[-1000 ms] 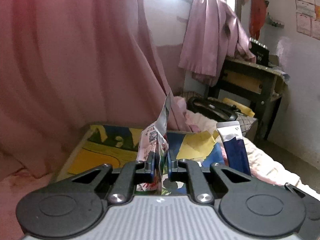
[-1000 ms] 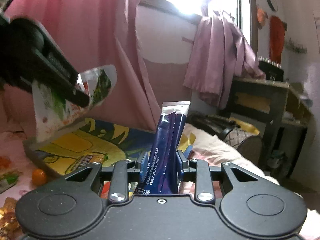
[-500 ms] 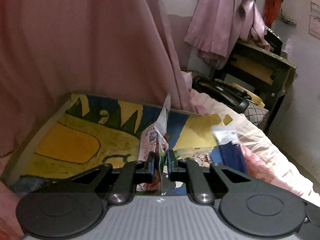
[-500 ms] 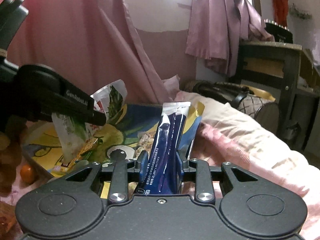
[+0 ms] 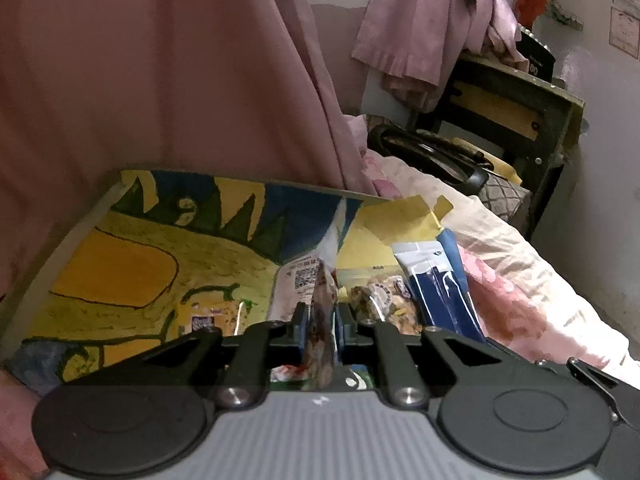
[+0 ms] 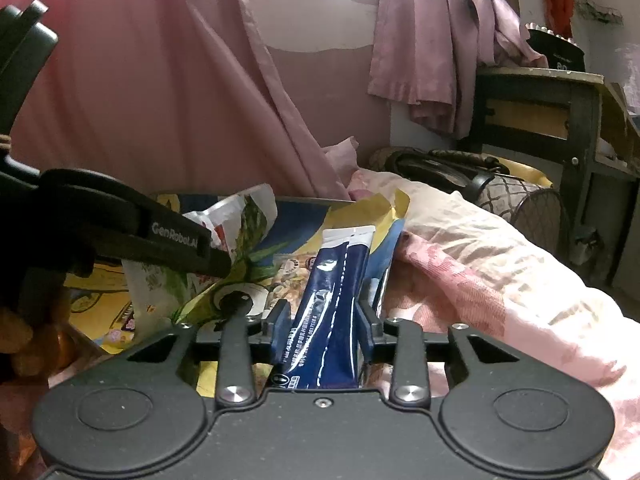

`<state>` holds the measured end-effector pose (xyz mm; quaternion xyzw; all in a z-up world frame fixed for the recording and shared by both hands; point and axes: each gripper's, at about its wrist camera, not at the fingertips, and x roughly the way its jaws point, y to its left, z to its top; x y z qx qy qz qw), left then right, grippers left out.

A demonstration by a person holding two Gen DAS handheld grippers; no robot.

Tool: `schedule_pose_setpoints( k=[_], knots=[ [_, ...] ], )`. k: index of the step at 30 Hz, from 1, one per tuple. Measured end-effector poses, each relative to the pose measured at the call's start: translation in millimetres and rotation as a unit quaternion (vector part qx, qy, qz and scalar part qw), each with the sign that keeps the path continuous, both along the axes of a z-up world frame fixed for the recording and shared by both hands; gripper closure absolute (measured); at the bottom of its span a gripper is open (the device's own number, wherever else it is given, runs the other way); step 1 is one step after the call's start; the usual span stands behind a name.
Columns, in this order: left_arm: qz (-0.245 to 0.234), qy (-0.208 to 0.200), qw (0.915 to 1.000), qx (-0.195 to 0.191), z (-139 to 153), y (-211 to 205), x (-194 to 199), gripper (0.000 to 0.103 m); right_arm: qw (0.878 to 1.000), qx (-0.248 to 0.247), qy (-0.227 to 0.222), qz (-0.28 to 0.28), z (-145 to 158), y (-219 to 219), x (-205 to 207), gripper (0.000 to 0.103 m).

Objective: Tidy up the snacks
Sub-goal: 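Open both tools to release the packets and withdraw from the tray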

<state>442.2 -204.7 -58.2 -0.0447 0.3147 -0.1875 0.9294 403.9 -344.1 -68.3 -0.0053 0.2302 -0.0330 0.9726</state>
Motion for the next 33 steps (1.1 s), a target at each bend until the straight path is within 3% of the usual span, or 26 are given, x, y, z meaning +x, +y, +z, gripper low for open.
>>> schedule_pose_setpoints(
  k=[3, 8, 13, 19, 26, 33],
  knots=[
    [0.005, 0.006, 1.0000, -0.004, -1, 3, -2, 0.085, 1.000, 0.002, 0.000, -0.001, 0, -2, 0, 0.064],
    [0.013, 0.009, 0.9997, -0.021, 3, 11, -7, 0.055, 1.000, -0.005, -0.010, 0.000, 6, -2, -3, 0.047],
    [0.028, 0.001, 0.9991, -0.031, 14, 20, -16, 0.041, 1.000, -0.003, -0.021, -0.006, 15, -7, -9, 0.039],
    [0.052, -0.042, 0.9971, -0.034, 40, 38, -42, 0.018, 0.998, 0.003, -0.055, -0.018, 41, -8, -27, 0.024],
    [0.091, -0.099, 0.9905, -0.027, 75, 62, -91, 0.002, 0.993, -0.005, -0.112, -0.022, 79, -2, -70, 0.010],
    [0.123, -0.127, 0.9839, -0.021, 95, 90, -143, 0.001, 0.987, -0.003, -0.159, -0.021, 106, 10, -120, 0.001]
  ],
)
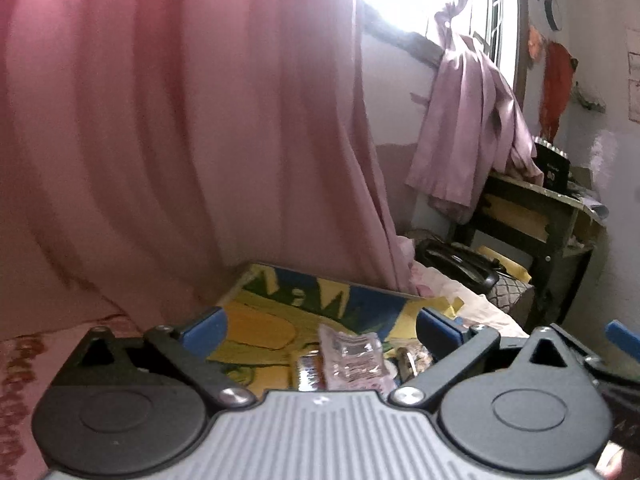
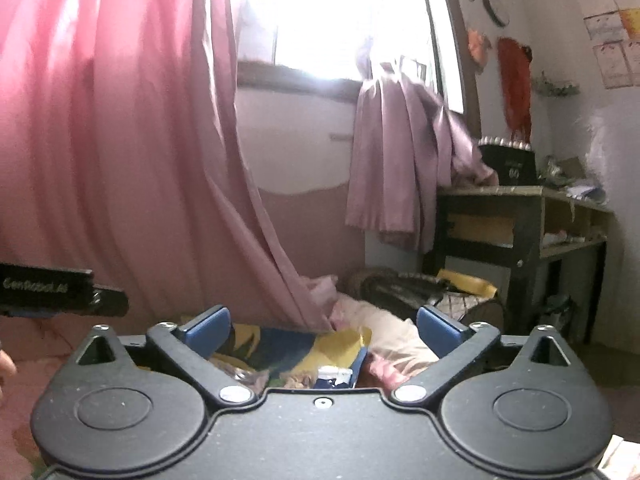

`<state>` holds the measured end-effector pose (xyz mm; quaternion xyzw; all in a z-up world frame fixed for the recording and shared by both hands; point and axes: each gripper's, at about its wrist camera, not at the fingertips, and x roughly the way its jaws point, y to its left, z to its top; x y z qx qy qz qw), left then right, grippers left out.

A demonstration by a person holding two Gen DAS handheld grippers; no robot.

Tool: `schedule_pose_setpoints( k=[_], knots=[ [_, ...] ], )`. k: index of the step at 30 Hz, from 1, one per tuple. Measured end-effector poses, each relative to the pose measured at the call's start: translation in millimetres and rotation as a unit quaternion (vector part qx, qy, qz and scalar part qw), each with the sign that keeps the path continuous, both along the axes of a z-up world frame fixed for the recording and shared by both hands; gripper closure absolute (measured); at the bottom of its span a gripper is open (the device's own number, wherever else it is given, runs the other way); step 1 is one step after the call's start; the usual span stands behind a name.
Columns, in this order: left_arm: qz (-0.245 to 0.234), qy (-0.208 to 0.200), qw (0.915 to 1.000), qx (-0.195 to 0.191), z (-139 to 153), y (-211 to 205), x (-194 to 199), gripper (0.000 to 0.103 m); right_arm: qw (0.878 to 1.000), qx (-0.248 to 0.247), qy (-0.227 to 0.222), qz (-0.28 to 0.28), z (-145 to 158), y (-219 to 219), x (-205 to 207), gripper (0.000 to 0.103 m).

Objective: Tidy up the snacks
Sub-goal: 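Open both tools to release the packets and withdraw from the tray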

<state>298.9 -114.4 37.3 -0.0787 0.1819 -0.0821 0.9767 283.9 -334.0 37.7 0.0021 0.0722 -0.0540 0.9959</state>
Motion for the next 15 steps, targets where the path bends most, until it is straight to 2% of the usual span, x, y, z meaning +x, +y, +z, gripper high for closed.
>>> schedule_pose_setpoints(
  k=[5, 9, 15],
  knots=[
    [0.015, -0.019, 0.9997, 0.004, 2, 21, -46, 0.000, 1.000, 0.008, -0.023, -0.003, 6, 13, -42, 0.001],
    [0.026, -0.018, 0.9995, 0.007, -4, 36, -76, 0.000, 0.999, 0.018, -0.034, -0.003, 5, 23, -72, 0.001],
    [0.035, -0.006, 0.9993, 0.013, -14, 56, -106, 0.000, 1.000, 0.015, -0.021, 0.005, 1, 43, -103, 0.001]
  ],
)
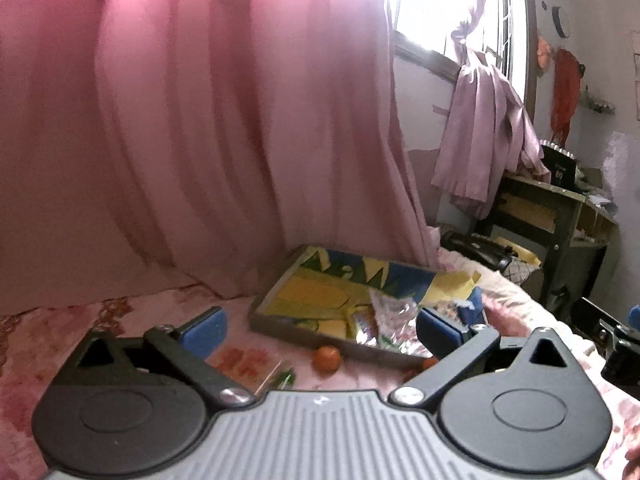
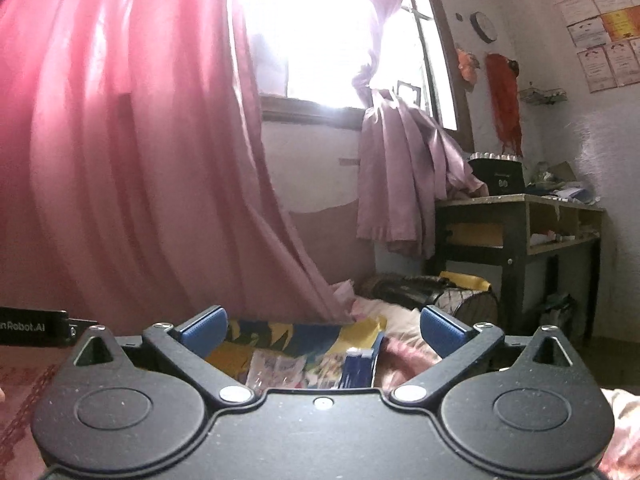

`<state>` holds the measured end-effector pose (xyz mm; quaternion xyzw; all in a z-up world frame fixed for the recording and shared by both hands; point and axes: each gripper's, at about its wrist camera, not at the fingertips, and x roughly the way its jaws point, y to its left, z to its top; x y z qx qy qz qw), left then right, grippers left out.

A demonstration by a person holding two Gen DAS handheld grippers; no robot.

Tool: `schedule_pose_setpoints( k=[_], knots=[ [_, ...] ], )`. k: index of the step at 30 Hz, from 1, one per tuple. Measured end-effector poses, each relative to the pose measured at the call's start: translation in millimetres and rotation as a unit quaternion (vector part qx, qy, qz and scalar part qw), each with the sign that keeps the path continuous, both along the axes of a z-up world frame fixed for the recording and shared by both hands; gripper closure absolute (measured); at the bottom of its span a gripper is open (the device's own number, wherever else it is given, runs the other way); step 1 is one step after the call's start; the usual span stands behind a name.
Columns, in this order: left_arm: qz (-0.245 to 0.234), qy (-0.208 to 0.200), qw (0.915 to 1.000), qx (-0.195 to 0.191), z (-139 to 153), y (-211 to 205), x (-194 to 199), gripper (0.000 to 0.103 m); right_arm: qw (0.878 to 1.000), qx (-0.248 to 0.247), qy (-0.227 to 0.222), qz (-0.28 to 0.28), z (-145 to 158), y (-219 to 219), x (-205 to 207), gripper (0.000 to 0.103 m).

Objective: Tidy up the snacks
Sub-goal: 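Open both tools to release the packets and withdraw from the tray, then move both open tools toward the snacks on the bedspread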

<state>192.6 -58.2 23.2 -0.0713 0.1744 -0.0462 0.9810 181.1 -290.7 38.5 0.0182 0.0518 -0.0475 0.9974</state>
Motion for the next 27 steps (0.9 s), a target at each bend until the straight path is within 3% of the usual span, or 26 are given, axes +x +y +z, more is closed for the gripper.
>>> schedule_pose_setpoints(
  k=[14, 27],
  knots=[
    [0.003, 0.052, 0.9985, 0.020, -34, 42, -42, 0.000, 0.995, 0.014, 0.101, 0.016, -20, 38, -33, 0.001],
    [0.001, 0.113, 0.9929, 0.038, -72, 65, -45, 0.000, 0.983, 0.000, 0.174, 0.064, -46, 66, -20, 0.001]
  ],
)
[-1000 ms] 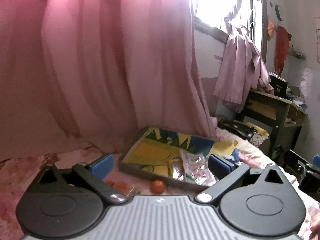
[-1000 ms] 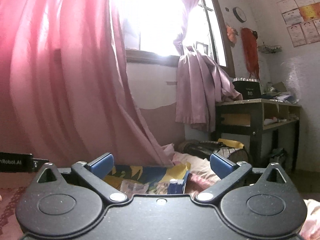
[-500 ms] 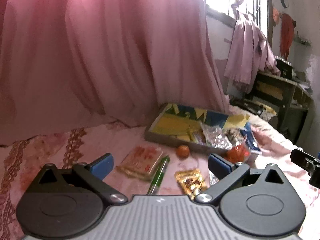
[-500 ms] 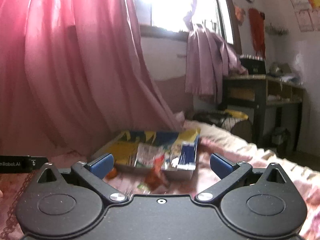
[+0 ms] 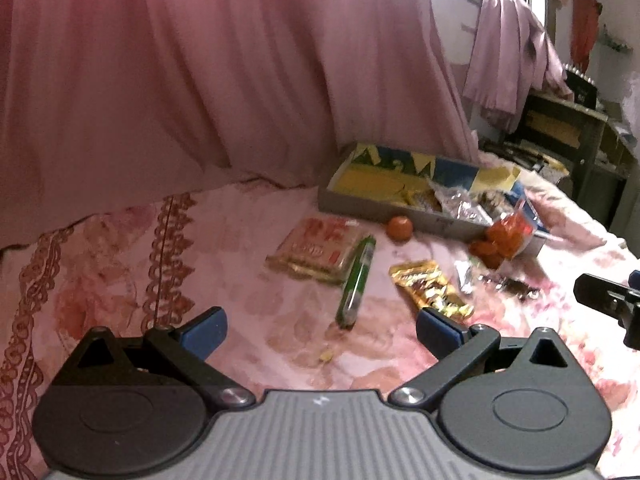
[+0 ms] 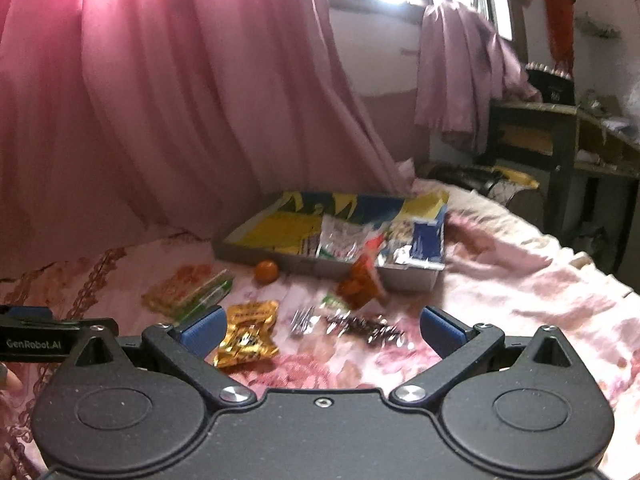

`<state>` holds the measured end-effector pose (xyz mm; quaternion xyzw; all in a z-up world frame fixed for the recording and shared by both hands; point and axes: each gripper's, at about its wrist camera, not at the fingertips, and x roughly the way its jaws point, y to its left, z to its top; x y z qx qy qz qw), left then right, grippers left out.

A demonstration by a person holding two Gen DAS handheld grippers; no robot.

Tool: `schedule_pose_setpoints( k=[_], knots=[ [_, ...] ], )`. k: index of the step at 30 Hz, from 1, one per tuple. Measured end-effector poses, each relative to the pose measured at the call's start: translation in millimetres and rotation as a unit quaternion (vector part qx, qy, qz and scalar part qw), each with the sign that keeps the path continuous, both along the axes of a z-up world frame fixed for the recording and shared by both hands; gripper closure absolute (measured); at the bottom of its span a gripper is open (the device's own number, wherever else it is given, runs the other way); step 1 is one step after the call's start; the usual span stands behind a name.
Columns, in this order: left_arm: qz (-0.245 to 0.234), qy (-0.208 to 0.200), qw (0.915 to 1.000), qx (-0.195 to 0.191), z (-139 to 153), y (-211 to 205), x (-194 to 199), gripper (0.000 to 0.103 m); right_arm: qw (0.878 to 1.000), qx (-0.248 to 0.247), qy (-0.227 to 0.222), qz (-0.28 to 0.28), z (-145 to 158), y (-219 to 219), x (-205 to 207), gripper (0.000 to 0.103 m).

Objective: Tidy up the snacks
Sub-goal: 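Move both open tools toward the snacks on the bedspread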

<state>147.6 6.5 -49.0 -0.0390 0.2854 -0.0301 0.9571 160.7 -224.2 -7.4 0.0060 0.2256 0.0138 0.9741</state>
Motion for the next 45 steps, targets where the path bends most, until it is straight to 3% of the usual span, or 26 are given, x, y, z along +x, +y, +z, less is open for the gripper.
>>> schedule_pose_setpoints(
  k=[8, 19, 35, 45],
  knots=[
    [-0.010, 0.036, 0.9993, 0.009, -14, 6, 18, 0.000, 0.998, 0.013, 0.067, 0.012, -19, 7, 18, 0.001],
    [-0.029, 0.057, 0.9979, 0.008, -23, 10, 38, 0.000, 0.994, 0.004, 0.110, 0.021, -37, 16, 33, 0.001],
    [-0.072, 0.076, 0.9943, 0.019, -27, -2, 88, 0.000, 0.992, -0.028, 0.109, 0.059, -58, 37, 63, 0.001],
    [-0.086, 0.100, 0.9912, -0.012, -30, -9, 125, 0.004, 0.990, -0.044, 0.100, 0.084, -73, 55, 86, 0.003]
  ],
)
